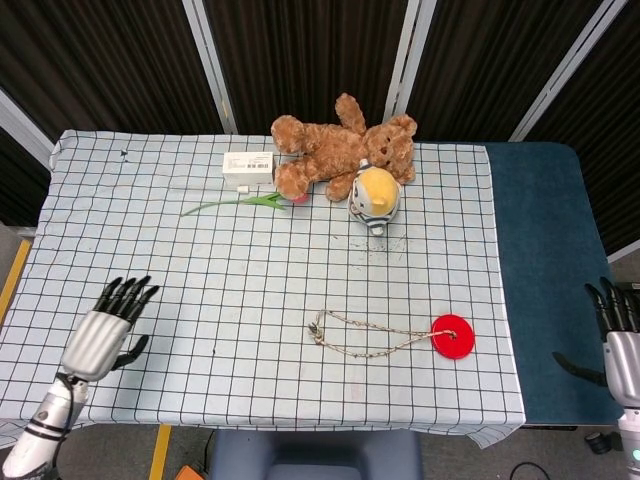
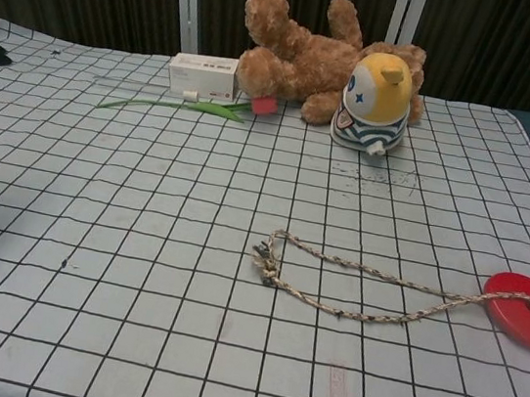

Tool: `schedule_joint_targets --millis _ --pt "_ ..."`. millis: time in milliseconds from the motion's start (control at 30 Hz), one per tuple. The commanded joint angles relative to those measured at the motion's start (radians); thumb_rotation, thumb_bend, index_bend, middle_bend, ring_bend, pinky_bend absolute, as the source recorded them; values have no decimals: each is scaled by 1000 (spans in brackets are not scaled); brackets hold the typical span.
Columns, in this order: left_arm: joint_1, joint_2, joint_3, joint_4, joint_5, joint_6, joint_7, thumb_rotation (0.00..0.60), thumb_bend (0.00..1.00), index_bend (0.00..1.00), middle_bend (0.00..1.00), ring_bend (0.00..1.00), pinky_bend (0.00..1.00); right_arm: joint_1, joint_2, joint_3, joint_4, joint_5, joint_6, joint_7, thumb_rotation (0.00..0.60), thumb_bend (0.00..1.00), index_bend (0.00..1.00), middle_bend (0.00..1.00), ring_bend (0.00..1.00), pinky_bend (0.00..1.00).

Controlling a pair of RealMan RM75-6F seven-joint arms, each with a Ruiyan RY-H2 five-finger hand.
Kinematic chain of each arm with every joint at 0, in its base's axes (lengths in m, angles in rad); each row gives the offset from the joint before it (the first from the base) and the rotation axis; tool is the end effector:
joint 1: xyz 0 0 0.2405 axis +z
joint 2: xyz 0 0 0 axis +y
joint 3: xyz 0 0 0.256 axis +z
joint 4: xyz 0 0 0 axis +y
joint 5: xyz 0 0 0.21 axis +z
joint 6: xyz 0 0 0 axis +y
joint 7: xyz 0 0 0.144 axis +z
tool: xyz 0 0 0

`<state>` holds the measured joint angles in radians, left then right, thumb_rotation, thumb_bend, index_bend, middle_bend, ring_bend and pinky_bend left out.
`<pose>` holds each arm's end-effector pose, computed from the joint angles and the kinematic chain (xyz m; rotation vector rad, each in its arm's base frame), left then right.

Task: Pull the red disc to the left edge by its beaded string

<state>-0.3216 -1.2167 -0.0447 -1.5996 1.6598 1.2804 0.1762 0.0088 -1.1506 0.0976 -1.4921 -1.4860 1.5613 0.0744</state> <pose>-0.2439 0.2378 0.0933 -1.8164 -0.6929 -0.9504 -0.3380 -0.1662 0.1788 1.2580 -0.8460 0.9111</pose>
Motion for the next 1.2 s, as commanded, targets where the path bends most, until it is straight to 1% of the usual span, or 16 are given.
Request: schedule_joint_targets --millis 33,100,233,300,433,533,567,633,867,1067,1200 --pt "-111 -50 -2 -60 54 -133 109 600 438 0 0 0 9 0 7 5 -4 5 1 1 600 29 0 0 0 0" --pt "-161 -98 -10 -53 58 -198 153 600 441 0 0 0 10 0 14 9 -7 10 2 9 600 29 0 0 0 0" --pt "-230 -202 -22 -6 46 -285 213 600 441 0 0 0 13 -3 22 12 -6 9 9 30 600 29 0 0 0 0" --pt "-255 -252 -28 25 39 -305 224 600 441 0 0 0 15 -6 24 13 -1 13 12 39 600 29 0 0 0 0" --pt "-270 -281 -32 45 35 -315 231 600 442 0 0 0 15 -8 25 14 3 17 11 45 600 28 0 0 0 0" --pt "-310 -342 -35 98 39 -343 254 600 443 0 0 0 15 -11 26 17 15 29 10 62 600 29 0 0 0 0" --pt "-337 -378 -34 132 45 -372 265 600 442 0 0 0 15 -15 23 17 24 38 6 72 600 29 0 0 0 0" --pt "-359 -415 -36 177 39 -390 267 600 442 0 0 0 15 -15 19 16 33 41 3 79 600 29 0 0 0 0" --pt "-425 -513 -39 302 10 -438 228 600 442 0 0 0 16 -14 16 20 48 45 -1 92 600 29 0 0 0 0" --pt "-473 -564 -45 354 2 -445 196 600 442 0 0 0 16 -10 11 24 64 59 -17 102 600 29 0 0 0 0" --pt "-503 -591 -49 392 -8 -461 198 600 446 23 0 0 16 -7 5 24 75 64 -29 110 600 29 0 0 0 0"
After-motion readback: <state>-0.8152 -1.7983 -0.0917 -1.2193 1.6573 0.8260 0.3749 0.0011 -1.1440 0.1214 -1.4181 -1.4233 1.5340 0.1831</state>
